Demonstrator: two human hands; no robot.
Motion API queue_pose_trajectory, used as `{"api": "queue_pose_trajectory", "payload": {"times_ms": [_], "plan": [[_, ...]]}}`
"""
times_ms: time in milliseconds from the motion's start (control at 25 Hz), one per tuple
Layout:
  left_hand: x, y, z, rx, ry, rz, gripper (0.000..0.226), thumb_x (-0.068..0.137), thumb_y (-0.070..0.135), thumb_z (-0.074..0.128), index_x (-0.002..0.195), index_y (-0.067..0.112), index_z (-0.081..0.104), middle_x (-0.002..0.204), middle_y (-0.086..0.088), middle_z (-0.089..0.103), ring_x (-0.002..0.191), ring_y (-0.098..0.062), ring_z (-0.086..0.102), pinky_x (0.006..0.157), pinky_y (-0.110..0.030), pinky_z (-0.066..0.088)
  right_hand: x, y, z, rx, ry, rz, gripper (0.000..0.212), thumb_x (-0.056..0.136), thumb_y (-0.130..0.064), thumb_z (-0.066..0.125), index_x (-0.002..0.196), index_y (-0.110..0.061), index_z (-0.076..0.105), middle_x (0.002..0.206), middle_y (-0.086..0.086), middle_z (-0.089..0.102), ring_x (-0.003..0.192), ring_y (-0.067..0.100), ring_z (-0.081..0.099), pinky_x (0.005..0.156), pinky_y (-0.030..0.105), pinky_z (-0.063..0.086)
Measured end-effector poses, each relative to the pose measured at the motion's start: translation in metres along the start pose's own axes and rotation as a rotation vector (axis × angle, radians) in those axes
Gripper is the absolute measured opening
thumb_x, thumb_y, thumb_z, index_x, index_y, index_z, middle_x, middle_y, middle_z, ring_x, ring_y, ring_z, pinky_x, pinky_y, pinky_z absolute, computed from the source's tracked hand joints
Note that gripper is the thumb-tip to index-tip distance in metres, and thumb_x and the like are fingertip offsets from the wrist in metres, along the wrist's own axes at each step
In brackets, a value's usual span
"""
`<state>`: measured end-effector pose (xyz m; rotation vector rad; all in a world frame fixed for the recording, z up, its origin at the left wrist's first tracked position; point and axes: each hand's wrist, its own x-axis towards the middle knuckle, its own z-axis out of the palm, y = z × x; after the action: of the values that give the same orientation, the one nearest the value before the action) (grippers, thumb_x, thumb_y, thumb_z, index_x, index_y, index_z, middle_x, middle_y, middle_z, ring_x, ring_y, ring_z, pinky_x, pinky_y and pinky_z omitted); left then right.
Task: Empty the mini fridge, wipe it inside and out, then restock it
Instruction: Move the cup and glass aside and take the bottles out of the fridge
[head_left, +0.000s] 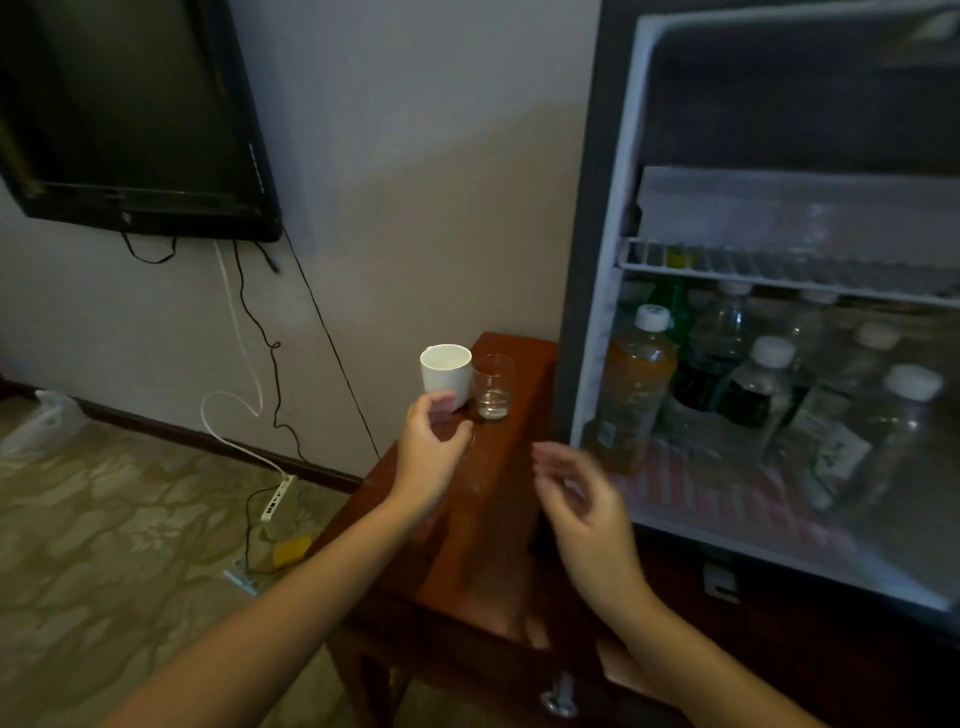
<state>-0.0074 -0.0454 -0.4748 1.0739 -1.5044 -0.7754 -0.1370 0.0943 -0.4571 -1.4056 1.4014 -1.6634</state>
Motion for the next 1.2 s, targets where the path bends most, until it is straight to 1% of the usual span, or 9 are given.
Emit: {"api": "queue_pose_trajectory", "payload": {"times_ms": [80, 200, 280, 400, 520, 640, 920, 1040, 1200], "plan": [[-0.04, 0.038, 0.002, 0.017, -0.072, 0.1, 0.028, 0.083, 0.002, 0.065, 0.104, 0.019, 0.059, 0.102, 0.001, 0.062, 0.093, 0.0, 0.058, 0.083, -0.017, 0.047, -0.02, -0.01, -0.037, 0.005, 0.116, 0.014, 0.019, 0.091, -0.004, 0.058, 0.098, -0.02, 0.066, 0.098, -0.004, 0.068, 0.093, 0.002, 0.062, 0.085, 0.016, 0.046], [-0.076, 0.093, 0.024, 0.152, -0.258, 0.366, 0.014, 0.084, 0.005, 0.063, 0.094, 0.016, 0.064, 0.09, 0.002, 0.064, 0.083, -0.003, 0.058, 0.075, -0.017, 0.047, -0.029, -0.017, -0.082, -0.051, 0.221, 0.034, 0.016, 0.092, -0.01, 0.057, 0.089, -0.023, 0.067, 0.09, -0.007, 0.068, 0.089, 0.005, 0.062, 0.083, 0.026, 0.047], [-0.085, 0.118, 0.049, 0.33, -0.413, 0.495, 0.008, 0.088, 0.016, 0.062, 0.094, 0.017, 0.067, 0.088, 0.002, 0.067, 0.081, -0.008, 0.06, 0.073, -0.025, 0.049, -0.036, -0.02, -0.107, -0.069, 0.282, 0.036, 0.016, 0.093, -0.012, 0.057, 0.087, -0.024, 0.066, 0.088, -0.008, 0.067, 0.084, 0.001, 0.061, 0.081, 0.029, 0.047], [-0.079, 0.118, 0.093, 0.355, -0.531, 0.261, 0.03, 0.087, 0.026, 0.065, 0.113, 0.011, 0.062, 0.111, -0.007, 0.066, 0.102, -0.02, 0.061, 0.086, -0.036, 0.05, -0.047, -0.023, -0.133, -0.068, 0.334, 0.065, 0.011, 0.093, -0.017, 0.058, 0.088, -0.023, 0.066, 0.087, -0.01, 0.065, 0.08, -0.003, 0.059, 0.08, 0.029, 0.047], [-0.065, 0.114, 0.129, 0.224, -0.394, -0.101, 0.072, 0.077, 0.033, 0.075, 0.135, 0.008, 0.041, 0.133, -0.014, 0.05, 0.125, -0.031, 0.047, 0.102, -0.044, 0.043, -0.055, -0.024, -0.144, -0.043, 0.348, 0.081, 0.01, 0.093, -0.017, 0.058, 0.09, -0.022, 0.066, 0.088, -0.008, 0.065, 0.084, 0.003, 0.058, 0.079, 0.026, 0.046], [-0.063, 0.124, 0.156, 0.222, -0.182, -0.248, 0.089, 0.079, 0.029, 0.074, 0.146, 0.005, 0.02, 0.148, -0.019, 0.028, 0.137, -0.035, 0.028, 0.11, -0.041, 0.029, -0.053, -0.024, -0.144, -0.05, 0.332, 0.07, 0.01, 0.093, -0.016, 0.058, 0.092, -0.023, 0.065, 0.09, -0.008, 0.065, 0.086, 0.003, 0.059, 0.079, 0.024, 0.046], [-0.057, 0.143, 0.204, 0.09, 0.229, -0.434, 0.082, 0.073, 0.027, 0.079, 0.136, 0.003, 0.033, 0.139, -0.019, 0.036, 0.128, -0.034, 0.037, 0.103, -0.044, 0.035, -0.045, -0.017, -0.143, -0.017, 0.32, 0.096, 0.014, 0.092, -0.013, 0.058, 0.093, -0.026, 0.064, 0.094, -0.006, 0.066, 0.091, 0.007, 0.061, 0.083, 0.027, 0.049], [-0.053, 0.137, 0.215, 0.111, 0.297, -0.43, 0.073, 0.075, 0.027, 0.077, 0.132, 0.003, 0.037, 0.135, -0.018, 0.039, 0.124, -0.035, 0.04, 0.099, -0.045, 0.037, -0.047, -0.008, -0.147, -0.019, 0.309, 0.113, 0.013, 0.093, -0.014, 0.058, 0.095, -0.024, 0.065, 0.097, -0.004, 0.067, 0.093, 0.008, 0.061, 0.083, 0.026, 0.049], [-0.051, 0.128, 0.219, 0.142, 0.261, -0.423, 0.08, 0.074, 0.028, 0.078, 0.135, 0.003, 0.033, 0.136, -0.019, 0.041, 0.125, -0.034, 0.042, 0.101, -0.042, 0.035, -0.043, -0.007, -0.146, -0.028, 0.3, 0.12, 0.014, 0.093, -0.013, 0.057, 0.094, -0.026, 0.064, 0.097, -0.003, 0.066, 0.094, 0.009, 0.061, 0.084, 0.028, 0.049]]}}
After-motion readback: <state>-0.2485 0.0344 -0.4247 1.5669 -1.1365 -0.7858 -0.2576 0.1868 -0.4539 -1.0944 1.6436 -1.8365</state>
